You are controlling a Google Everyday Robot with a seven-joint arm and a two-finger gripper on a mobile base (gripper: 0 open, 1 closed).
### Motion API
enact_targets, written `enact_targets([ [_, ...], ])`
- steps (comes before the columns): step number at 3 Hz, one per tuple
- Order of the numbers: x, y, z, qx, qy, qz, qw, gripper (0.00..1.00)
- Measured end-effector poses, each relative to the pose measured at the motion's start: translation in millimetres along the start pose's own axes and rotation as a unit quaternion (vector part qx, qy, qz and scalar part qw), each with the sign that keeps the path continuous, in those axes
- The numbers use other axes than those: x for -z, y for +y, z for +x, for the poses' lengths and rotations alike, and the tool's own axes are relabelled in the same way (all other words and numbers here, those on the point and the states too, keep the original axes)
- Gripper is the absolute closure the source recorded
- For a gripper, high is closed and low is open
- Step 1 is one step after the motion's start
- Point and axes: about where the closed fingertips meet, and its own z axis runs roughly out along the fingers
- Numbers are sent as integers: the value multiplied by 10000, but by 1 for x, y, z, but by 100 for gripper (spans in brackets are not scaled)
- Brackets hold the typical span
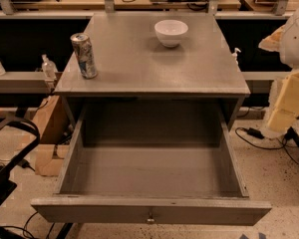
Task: Close top drawer
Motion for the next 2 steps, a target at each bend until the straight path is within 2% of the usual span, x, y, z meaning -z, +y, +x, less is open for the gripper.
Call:
enact_targets([
  [1, 0, 0, 0, 0, 0, 0, 10000, 0],
  [2, -7, 8, 16, -100, -116, 64, 9999, 16],
])
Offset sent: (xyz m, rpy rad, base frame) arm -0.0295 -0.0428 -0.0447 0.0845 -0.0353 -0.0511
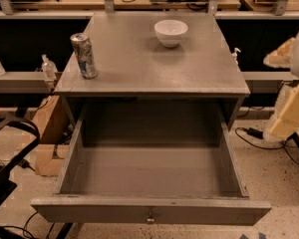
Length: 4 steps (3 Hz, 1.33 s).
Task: Close top drawer
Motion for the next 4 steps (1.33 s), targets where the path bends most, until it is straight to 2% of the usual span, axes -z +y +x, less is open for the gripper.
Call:
enact_targets([
  [1, -17, 30, 38, -83, -476, 317, 9983, 47],
  [2, -37, 62, 69, -226, -772, 457, 9957, 70],
  [3, -51, 107, 92, -395, -844, 356, 9950, 93],
  [4, -62, 157, 106, -610, -645, 99, 9960, 100],
])
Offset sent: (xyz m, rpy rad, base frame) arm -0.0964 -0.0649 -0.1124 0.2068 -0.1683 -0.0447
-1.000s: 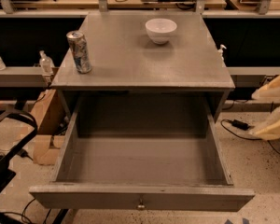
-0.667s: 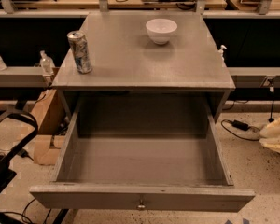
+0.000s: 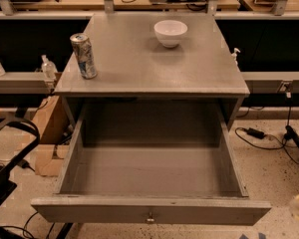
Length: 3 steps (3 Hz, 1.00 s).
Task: Close top drawer
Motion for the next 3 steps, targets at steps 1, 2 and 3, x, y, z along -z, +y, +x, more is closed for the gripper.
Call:
enact_targets([
  [1, 3, 38, 15, -239, 409, -195, 9987, 100],
  [2, 3, 38, 15, -239, 409, -195, 9987, 100],
  [3, -24, 53, 13, -212, 283, -316, 9989, 100],
])
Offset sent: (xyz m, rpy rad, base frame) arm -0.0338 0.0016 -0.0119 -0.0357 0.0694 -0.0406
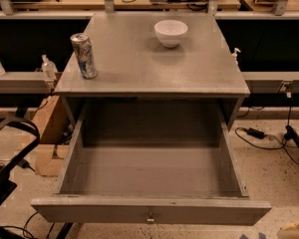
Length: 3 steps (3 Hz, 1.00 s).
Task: Close top drawer
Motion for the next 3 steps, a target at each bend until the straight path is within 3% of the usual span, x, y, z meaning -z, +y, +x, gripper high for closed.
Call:
enact_targets([
  [2, -98, 52, 2, 34, -739, -324, 9967, 100],
  [3, -133, 60, 8, 56, -1171, -357, 9925, 100],
])
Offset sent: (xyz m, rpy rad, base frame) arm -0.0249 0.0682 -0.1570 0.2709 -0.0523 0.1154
